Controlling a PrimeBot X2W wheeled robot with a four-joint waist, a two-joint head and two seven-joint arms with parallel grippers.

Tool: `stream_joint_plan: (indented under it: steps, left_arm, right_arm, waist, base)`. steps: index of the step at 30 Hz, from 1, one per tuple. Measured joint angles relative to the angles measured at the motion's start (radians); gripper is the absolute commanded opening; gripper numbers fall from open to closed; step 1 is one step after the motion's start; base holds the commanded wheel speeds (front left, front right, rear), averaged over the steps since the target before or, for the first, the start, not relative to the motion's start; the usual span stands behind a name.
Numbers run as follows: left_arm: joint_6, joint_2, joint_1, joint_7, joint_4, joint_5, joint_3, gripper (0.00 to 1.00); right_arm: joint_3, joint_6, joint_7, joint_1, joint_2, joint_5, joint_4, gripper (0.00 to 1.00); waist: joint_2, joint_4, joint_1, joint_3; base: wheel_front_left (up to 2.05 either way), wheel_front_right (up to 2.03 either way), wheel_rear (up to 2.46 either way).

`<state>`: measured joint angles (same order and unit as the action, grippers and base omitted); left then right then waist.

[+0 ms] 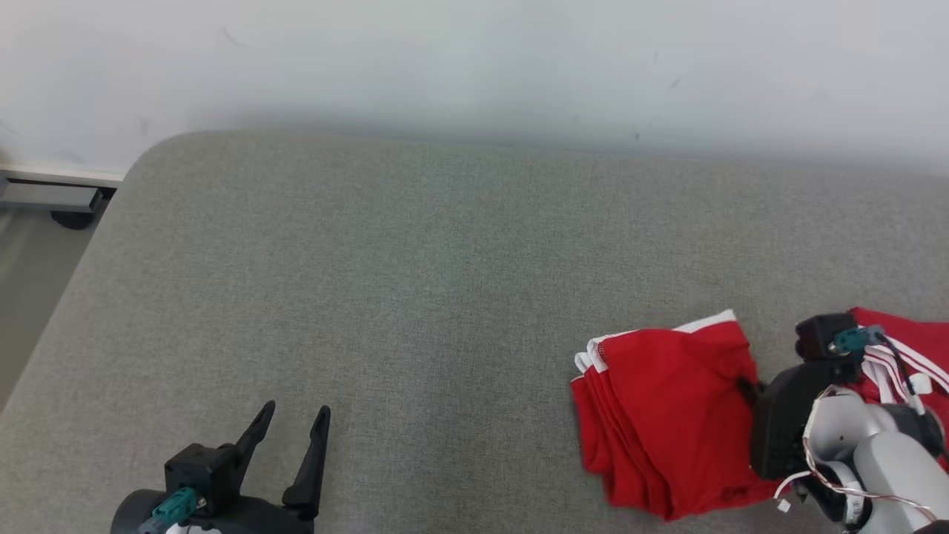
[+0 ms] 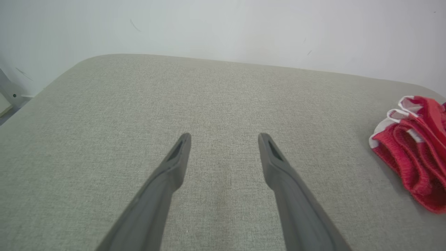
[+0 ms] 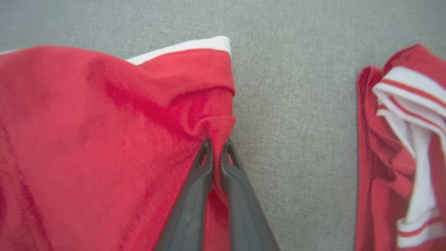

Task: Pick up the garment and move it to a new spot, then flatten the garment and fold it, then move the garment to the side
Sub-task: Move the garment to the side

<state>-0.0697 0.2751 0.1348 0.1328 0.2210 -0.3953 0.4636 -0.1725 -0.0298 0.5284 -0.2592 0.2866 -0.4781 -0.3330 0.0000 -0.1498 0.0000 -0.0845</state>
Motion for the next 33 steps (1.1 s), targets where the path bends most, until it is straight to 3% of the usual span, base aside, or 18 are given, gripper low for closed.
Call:
stream_joint_plan:
  steps: [8, 19, 33]
  left_arm:
    - [0.0, 0.002, -0.009, 0.001, 0.013, -0.004, -0.001, 1.0]
    - [-0.001, 0.013, -0.044, 0.009, -0.002, -0.009, -0.006, 1.0]
    - [-0.001, 0.025, -0.042, 0.008, -0.026, -0.008, -0.008, 1.0]
  right_arm:
    - [0.014, -0.017, 0.028, 0.006, 0.064, 0.024, 0.118, 0.0]
    - [0.134, -0.067, 0.083, 0.102, 0.116, 0.003, 0.227, 0.0]
    - [0.206, -0.077, 0.17, 0.079, 0.181, -0.005, 0.303, 0.0]
  waist:
    - [0.0, 0.003, -0.0001, 0.04]
    - [0.0, 0.022, -0.0001, 0.057]
    - [0.0, 0.043, 0.0, 0.029]
  base:
    - [0.0, 0.0, 0.0]
    - [0.0, 0.0, 0.0]
    - [0.0, 0.0, 0.0]
